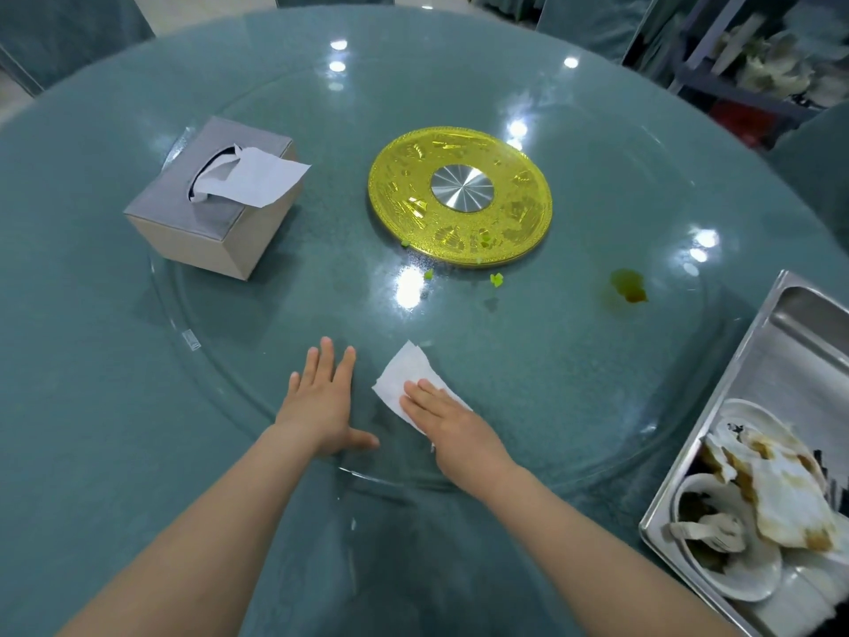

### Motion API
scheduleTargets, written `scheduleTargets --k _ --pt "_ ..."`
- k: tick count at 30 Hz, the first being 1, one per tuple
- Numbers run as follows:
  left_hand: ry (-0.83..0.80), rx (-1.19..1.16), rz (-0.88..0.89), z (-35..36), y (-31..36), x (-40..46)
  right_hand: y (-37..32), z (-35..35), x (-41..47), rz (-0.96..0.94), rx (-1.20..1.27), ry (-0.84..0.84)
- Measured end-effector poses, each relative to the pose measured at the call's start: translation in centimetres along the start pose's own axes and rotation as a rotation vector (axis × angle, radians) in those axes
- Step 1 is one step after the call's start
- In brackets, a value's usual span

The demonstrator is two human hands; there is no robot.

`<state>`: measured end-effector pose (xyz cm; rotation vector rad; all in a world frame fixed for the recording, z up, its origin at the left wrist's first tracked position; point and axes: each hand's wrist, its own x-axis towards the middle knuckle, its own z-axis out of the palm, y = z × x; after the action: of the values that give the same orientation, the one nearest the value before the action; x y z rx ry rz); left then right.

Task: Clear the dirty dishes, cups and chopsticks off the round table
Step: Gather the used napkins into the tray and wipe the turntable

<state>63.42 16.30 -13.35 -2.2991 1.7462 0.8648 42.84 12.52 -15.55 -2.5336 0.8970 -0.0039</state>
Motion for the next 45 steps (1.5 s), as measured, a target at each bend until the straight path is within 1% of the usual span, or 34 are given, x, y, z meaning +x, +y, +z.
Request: scheduleTargets --k 2,3,5,9,12,14,16,20,21,23,28,30,35,40,42,45 --pt "-0.001 0.005 0.001 -0.1 0.0 0.0 1.1 -0.6 -1.2 0.010 -0.023 -0.003" --pt "-0.002 0.006 0.002 -0.1 -0.1 0.0 1.9 -1.0 -1.8 0.048 -0.032 0.003" --pt "-0.003 0.008 0.005 -0.1 -0.1 0.0 4.3 -1.8 -3.3 0.192 -0.045 0.063" --pt "-0.002 0.014 0.006 -0.2 -0.3 0.0 8.6 -3.9 -6.2 0.585 -0.073 0.163" --pt "-0.007 0.017 0.010 -0.2 -0.8 0.3 8.1 -4.0 -5.7 0.747 -0.021 0.223" --pt "-0.010 0.028 0.014 -0.3 -1.0 0.4 6.4 -3.3 -4.2 0.801 0.039 0.281" --pt "-0.006 0.041 0.018 -0.5 -1.4 0.5 3.9 -2.1 -2.1 0.739 0.072 0.276" --pt "-0.001 0.041 0.040 -1.0 -2.7 0.8 -3.0 1.0 3.4 0.335 0.089 0.095" --pt "0.002 0.039 0.047 -1.1 -3.1 0.9 -4.1 1.5 4.7 0.262 0.072 0.060" --pt "0.012 0.040 0.062 -1.5 -3.9 1.2 -4.8 1.5 7.0 0.201 0.027 0.039" --pt "0.010 0.044 0.100 -2.9 -7.0 2.4 -2.9 -0.1 9.8 0.090 -0.060 0.013" --pt "0.006 0.062 0.121 -3.6 -8.1 3.0 -1.5 -0.9 10.7 0.120 -0.100 0.041" --pt "-0.015 0.103 0.145 -5.8 -10.6 4.3 3.1 -3.0 10.0 0.283 -0.128 0.090" --pt "-0.022 0.138 0.074 -8.4 -12.2 5.9 5.9 -3.1 5.6 0.438 -0.097 0.161" --pt "-0.011 0.074 0.048 -8.8 -12.1 6.3 6.1 -2.7 3.4 0.469 -0.097 0.174" --pt "0.071 -0.081 0.080 -8.0 -10.6 6.1 5.9 -2.3 0.0 0.479 -0.087 0.186"
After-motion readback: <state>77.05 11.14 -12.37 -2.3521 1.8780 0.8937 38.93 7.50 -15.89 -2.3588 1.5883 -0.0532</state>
